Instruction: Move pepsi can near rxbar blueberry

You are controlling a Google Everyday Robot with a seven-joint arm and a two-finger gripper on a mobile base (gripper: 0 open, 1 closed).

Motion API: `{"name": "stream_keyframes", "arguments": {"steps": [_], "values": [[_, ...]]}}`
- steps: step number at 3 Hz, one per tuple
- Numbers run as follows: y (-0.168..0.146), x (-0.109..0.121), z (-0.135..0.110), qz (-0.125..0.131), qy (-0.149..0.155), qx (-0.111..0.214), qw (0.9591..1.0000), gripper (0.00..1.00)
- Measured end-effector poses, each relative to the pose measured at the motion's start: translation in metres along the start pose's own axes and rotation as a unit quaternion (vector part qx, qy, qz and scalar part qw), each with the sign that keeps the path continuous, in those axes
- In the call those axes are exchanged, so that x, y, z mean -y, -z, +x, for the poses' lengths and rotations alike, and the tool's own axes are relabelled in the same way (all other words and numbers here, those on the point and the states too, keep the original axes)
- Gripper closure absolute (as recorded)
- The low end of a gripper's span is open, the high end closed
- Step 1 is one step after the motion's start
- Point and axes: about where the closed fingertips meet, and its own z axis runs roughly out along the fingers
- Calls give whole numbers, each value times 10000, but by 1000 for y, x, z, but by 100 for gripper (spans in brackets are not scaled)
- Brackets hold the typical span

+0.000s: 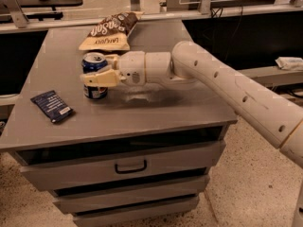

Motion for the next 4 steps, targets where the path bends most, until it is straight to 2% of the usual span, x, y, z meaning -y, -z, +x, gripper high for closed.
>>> {"name": "stream_keyframes", "arguments": {"steps": [1,3,4], "values": [[-18,-9,-1,-179,-36,15,9998,84],[-39,-24,-3,-413,-55,55,9991,38],[-43,-26,1,-437,-62,42,9990,14]]}}
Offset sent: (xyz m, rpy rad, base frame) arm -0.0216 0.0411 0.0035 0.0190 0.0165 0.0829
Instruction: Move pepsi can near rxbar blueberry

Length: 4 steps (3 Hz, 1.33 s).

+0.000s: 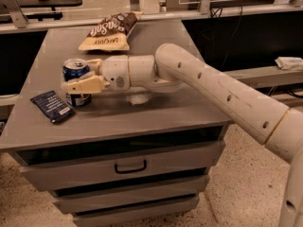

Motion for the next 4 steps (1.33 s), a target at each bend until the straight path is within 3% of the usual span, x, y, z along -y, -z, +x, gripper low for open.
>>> {"name": "stream_keyframes", "arguments": {"steps": [1,3,4], "values": [[2,1,4,33,38,-39,10000,0],[28,4,-4,295,300,-204,9989,0],[82,6,-28,838,728,-547,9923,0]]}}
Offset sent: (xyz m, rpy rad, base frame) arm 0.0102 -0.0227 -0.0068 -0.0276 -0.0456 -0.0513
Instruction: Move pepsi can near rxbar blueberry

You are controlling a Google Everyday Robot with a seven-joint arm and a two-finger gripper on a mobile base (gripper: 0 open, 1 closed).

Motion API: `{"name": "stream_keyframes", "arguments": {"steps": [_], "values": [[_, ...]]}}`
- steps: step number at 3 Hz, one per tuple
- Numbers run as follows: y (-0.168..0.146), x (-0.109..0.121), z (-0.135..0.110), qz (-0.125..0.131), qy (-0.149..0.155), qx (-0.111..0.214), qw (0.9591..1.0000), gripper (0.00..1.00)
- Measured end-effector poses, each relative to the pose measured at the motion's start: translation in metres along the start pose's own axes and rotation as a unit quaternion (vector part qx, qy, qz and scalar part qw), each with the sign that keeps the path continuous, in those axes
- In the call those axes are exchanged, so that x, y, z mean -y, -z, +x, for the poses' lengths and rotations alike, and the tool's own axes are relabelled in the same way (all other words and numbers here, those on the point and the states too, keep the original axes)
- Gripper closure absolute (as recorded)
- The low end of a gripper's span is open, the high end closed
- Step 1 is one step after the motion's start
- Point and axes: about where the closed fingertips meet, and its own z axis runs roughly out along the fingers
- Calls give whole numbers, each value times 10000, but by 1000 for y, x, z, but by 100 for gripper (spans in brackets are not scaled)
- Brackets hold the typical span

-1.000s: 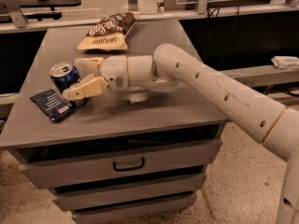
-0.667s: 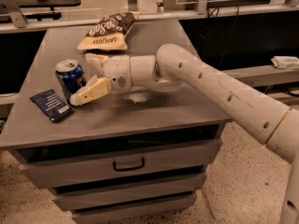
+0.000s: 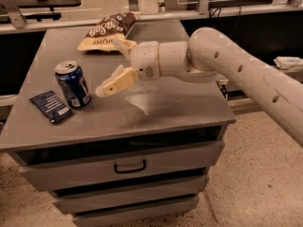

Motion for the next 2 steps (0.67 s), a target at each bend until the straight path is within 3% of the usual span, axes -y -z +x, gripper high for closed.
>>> {"name": "stream_keyframes", "arguments": {"steps": [1,2], "values": [[67,7,-23,624,409,-158,9971,0],[86,9,-22,784,411,-193,9959,0]]}}
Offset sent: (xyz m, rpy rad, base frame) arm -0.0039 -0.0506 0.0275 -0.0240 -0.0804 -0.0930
